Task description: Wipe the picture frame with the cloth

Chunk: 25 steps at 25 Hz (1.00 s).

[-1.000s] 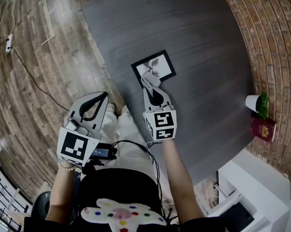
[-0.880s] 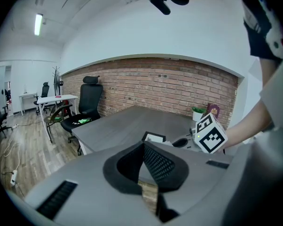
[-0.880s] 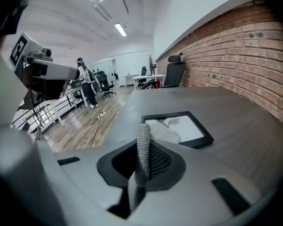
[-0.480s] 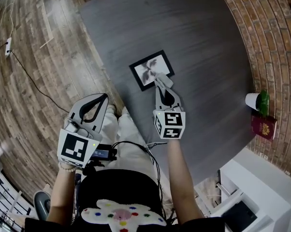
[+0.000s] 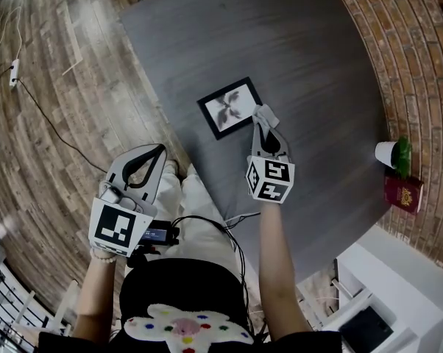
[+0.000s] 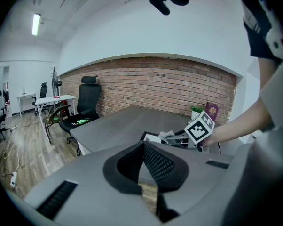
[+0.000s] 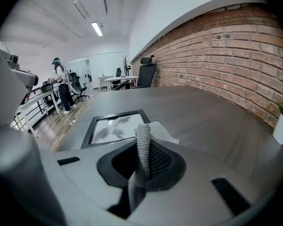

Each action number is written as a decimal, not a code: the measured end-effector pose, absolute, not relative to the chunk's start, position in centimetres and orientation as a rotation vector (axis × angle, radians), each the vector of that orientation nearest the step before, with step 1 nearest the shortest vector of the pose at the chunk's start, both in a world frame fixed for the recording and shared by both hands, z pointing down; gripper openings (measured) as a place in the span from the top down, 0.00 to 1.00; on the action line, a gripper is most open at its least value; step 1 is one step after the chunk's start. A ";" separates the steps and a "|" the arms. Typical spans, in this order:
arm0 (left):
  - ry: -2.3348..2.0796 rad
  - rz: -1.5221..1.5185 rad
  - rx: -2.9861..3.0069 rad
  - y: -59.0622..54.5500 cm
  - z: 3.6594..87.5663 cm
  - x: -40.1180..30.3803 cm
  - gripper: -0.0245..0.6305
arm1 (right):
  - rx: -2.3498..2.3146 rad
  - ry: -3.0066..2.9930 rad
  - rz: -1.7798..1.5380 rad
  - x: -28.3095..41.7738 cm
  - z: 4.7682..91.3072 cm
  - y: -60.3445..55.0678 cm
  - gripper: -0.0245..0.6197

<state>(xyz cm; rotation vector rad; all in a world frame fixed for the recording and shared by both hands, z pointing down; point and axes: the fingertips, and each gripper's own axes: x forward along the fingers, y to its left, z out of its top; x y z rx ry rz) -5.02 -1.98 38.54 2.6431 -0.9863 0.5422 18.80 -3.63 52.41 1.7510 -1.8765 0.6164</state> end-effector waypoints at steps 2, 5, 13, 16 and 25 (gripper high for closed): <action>-0.987 0.540 2.642 -1.9 38.5 -4.9 0.95 | 1.734 -1.884 0.614 18.3 52.5 -3.4 0.92; -0.986 0.540 2.642 -1.9 38.4 -4.8 0.95 | 1.703 -1.903 0.615 17.3 52.6 -2.9 0.92; -0.983 0.540 2.648 -1.9 38.3 -4.8 0.95 | 1.593 -1.985 0.627 13.3 52.8 -0.9 0.92; -0.976 0.540 2.656 -1.7 38.2 -4.7 0.95 | 1.515 -2.031 0.622 11.1 53.0 0.0 0.92; -0.966 0.531 2.675 -1.5 37.5 -4.4 0.95 | 1.403 -2.158 0.686 6.4 52.0 1.6 0.92</action>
